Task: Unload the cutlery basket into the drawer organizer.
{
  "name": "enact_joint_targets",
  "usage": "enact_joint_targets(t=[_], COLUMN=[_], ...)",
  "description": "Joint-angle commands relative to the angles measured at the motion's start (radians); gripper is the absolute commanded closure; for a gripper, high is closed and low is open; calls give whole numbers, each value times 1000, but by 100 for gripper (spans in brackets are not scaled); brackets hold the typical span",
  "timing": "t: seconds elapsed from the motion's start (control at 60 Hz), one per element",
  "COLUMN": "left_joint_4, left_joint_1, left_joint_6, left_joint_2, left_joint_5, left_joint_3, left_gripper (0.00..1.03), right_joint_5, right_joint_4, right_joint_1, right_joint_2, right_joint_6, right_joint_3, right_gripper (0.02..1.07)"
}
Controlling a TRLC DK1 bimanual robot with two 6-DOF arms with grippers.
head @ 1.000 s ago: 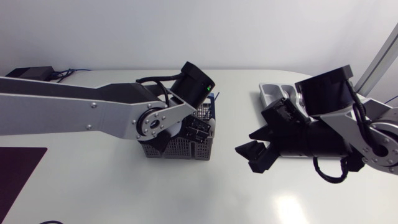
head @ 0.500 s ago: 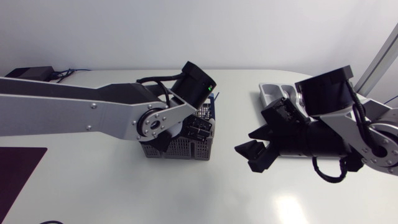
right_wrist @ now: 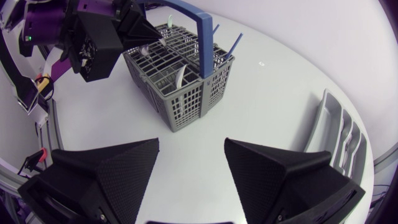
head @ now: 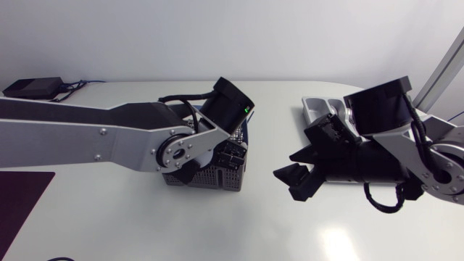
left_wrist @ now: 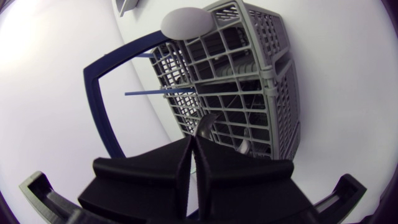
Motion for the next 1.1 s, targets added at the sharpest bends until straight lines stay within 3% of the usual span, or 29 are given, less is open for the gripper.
enact_joint_targets(t=[0.0,0.233,0.683,1.083], left_joint_4=[-13,28,205,209], left_joint_1=[-15,-32,-42,-51], left_joint_6=[3,12,126,178], left_joint_2=[-30,-64,-130,-208], left_joint_5=[-23,-42,-62,-62], left_joint_3=[-29,-68,-147,-169], left_gripper=[100,100,100,100], right_joint_5=[1,3,9,20], right_joint_4=[4,-2,-4,-1], right_joint_1=[9,15,29,38], right_joint_2=[9,3,-1,4], right_joint_6=[14,15,21,26], right_joint_3=[-27,-27,-27,-27], right_gripper=[31,31,31,31])
